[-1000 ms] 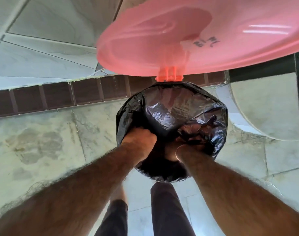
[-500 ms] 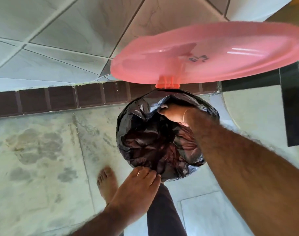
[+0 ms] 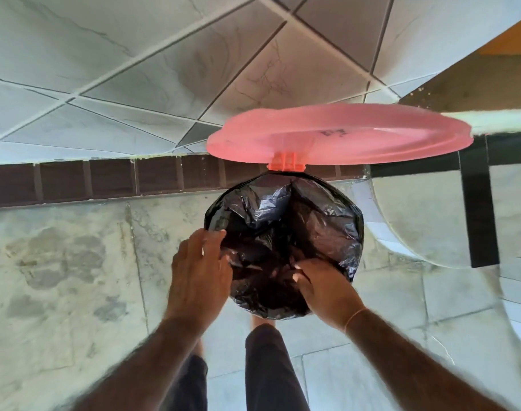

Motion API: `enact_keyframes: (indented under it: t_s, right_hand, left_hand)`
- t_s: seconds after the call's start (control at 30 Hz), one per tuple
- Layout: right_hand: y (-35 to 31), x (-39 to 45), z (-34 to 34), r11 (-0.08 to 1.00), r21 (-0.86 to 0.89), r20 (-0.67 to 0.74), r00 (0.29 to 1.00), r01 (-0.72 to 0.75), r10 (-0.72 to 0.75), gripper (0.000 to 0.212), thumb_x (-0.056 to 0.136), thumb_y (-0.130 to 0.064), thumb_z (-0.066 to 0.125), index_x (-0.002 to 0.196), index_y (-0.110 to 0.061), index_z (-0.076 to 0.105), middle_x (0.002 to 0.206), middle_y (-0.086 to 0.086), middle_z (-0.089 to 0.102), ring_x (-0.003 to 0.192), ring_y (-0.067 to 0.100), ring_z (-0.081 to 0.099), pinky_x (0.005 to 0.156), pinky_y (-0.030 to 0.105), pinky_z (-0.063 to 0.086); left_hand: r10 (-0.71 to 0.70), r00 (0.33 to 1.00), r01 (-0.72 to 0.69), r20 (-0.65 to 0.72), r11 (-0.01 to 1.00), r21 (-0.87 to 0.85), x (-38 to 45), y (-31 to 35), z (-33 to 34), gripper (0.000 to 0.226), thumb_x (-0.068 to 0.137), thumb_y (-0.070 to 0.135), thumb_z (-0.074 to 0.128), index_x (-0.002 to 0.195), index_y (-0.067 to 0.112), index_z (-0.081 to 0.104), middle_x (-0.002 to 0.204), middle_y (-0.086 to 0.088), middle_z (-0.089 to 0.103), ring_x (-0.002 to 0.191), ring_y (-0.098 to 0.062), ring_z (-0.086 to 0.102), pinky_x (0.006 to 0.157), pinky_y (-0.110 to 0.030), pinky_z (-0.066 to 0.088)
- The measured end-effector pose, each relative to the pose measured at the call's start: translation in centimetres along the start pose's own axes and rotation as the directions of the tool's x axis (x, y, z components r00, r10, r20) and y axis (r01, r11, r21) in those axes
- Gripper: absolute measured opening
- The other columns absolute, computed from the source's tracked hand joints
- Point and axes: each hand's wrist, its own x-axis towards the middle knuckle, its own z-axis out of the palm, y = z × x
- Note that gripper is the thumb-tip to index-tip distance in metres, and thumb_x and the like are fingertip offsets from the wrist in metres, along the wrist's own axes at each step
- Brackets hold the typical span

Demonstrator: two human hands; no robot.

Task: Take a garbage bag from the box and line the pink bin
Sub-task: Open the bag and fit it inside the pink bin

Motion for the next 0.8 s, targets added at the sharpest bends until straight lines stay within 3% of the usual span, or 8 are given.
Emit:
enact_keyframes:
  t_s: [0.03, 0.1, 0.17, 0.23, 0.43, 0.53, 0.63, 0.8]
  right_hand:
    - [-0.4, -0.3, -0.3, 0.990, 0.130, -0.202, 0.977, -0.047, 0.072, 0.030, 0.090, -0.026, 0.045, 0.112, -0.014, 0.062, 0.107, 0.008, 0.066, 0.101, 0.026, 0.059, 0.090, 0.036, 0.048]
    - [-1.3, -0.8, -0.9, 0.924, 0.346, -0.509, 0.794, -0.165, 0.332, 0.023, 0.086, -0.015, 0.051, 0.106, -0.010, 0.062, 0.104, 0.010, 0.062, 0.099, 0.027, 0.054, 0.088, 0.035, 0.044]
    - [-1.6, -0.8, -1.5, 0.795, 0.543, -0.563, 0.585, -0.270, 0.584, 0.027, 0.083, -0.019, 0.053, 0.107, -0.008, 0.059, 0.108, 0.014, 0.060, 0.105, 0.032, 0.050, 0.091, 0.036, 0.039]
    - [-1.6, -0.2, -2.4, 0.708, 0.642, -0.519, 0.513, -0.295, 0.684, 0.038, 0.084, -0.026, 0.052, 0.118, -0.007, 0.054, 0.119, 0.018, 0.057, 0.114, 0.035, 0.047, 0.098, 0.040, 0.038]
    - [-0.5, 4.4, -5.4, 0.922, 0.303, -0.574, 0.726, -0.242, 0.379, 0.035, 0.094, -0.018, 0.047, 0.128, -0.011, 0.050, 0.126, 0.014, 0.056, 0.117, 0.032, 0.051, 0.100, 0.047, 0.041]
    - [0.4, 6.0, -6.2, 0.843, 0.473, -0.404, 0.788, -0.254, 0.464, 0.035, 0.097, -0.023, 0.041, 0.130, -0.013, 0.051, 0.124, 0.015, 0.059, 0.114, 0.032, 0.054, 0.097, 0.038, 0.043]
    - [0.9, 6.6, -6.7, 0.807, 0.541, -0.306, 0.838, -0.237, 0.451, 0.028, 0.100, -0.025, 0.037, 0.112, -0.010, 0.057, 0.100, 0.010, 0.061, 0.100, 0.032, 0.058, 0.079, 0.028, 0.037]
    - [2.4, 7.8, -7.1, 0.667, 0.659, -0.086, 0.847, -0.346, 0.524, 0.053, 0.101, -0.047, 0.023, 0.111, -0.011, 0.061, 0.111, 0.015, 0.062, 0.099, 0.029, 0.057, 0.093, 0.035, 0.042]
  left_hand:
    - [-0.102, 0.994, 0.097, -0.038, 0.988, -0.124, 0.0, 0.2, 0.0, 0.045, 0.084, 0.017, 0.065, 0.126, 0.010, 0.051, 0.120, -0.013, 0.053, 0.109, -0.029, 0.051, 0.093, -0.044, 0.048]
    - [-0.320, 0.947, 0.286, -0.038, 0.890, -0.355, 0.5, 0.6, -0.3, 0.041, 0.089, 0.022, 0.058, 0.127, 0.011, 0.048, 0.123, -0.011, 0.049, 0.112, -0.028, 0.051, 0.097, -0.044, 0.047]
    - [-0.357, 0.934, 0.319, -0.026, 0.861, -0.397, 1.6, 1.0, -0.6, 0.041, 0.092, 0.029, 0.051, 0.129, 0.013, 0.048, 0.125, -0.008, 0.049, 0.116, -0.027, 0.049, 0.100, -0.043, 0.044]
    - [-0.216, 0.976, 0.194, -0.038, 0.932, -0.306, 3.1, 1.4, -1.0, 0.045, 0.092, 0.036, 0.043, 0.130, 0.013, 0.049, 0.126, -0.006, 0.053, 0.117, -0.025, 0.048, 0.102, -0.042, 0.040]
    - [0.125, 0.992, -0.120, 0.024, 0.980, -0.159, 9.1, 3.7, -1.5, 0.048, 0.095, 0.036, 0.041, 0.133, 0.008, 0.050, 0.134, -0.010, 0.054, 0.122, -0.029, 0.050, 0.104, -0.043, 0.040]
    - [0.109, 0.979, -0.071, 0.169, 0.973, -0.220, 10.4, 4.9, -1.1, 0.050, 0.098, 0.035, 0.043, 0.140, 0.009, 0.041, 0.143, -0.011, 0.045, 0.130, -0.028, 0.043, 0.106, -0.040, 0.037]
    - [0.021, 0.958, 0.065, 0.286, 0.955, -0.289, 11.2, 5.1, -0.6, 0.052, 0.099, 0.039, 0.039, 0.144, 0.013, 0.038, 0.146, -0.009, 0.044, 0.133, -0.025, 0.042, 0.105, -0.032, 0.033]
    - [-0.010, 0.953, 0.142, 0.301, 0.898, -0.417, 12.1, 4.2, 0.3, 0.034, 0.098, 0.042, 0.035, 0.096, 0.015, 0.057, 0.082, -0.001, 0.059, 0.084, -0.027, 0.058, 0.069, -0.032, 0.040]
